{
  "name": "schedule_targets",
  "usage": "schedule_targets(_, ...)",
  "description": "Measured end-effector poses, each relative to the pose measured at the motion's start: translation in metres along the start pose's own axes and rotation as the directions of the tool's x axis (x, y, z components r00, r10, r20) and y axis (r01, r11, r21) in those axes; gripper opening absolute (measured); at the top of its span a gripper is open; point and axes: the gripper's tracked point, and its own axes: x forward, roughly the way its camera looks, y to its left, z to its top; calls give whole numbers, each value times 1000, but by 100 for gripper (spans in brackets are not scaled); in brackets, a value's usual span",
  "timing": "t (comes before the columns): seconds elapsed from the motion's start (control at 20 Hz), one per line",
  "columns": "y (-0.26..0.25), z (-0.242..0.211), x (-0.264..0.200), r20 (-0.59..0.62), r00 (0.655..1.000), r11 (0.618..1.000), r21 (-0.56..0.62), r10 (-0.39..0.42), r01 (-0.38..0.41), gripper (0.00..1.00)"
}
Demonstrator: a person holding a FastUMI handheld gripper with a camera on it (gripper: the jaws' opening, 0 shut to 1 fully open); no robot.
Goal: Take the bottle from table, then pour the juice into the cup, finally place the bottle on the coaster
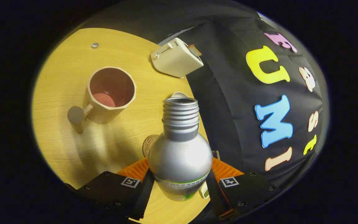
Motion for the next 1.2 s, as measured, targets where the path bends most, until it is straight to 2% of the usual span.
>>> schedule_targets(0.35, 1, 18, 7, 12, 1000, 983, -185, 25, -22, 80)
schedule_targets(0.65, -4, 29, 14, 22, 1000, 951, -308, 5, 3, 80)
schedule_targets(1.2, -11, 43, 28, 38, 999, 891, -454, -11, 27, 80)
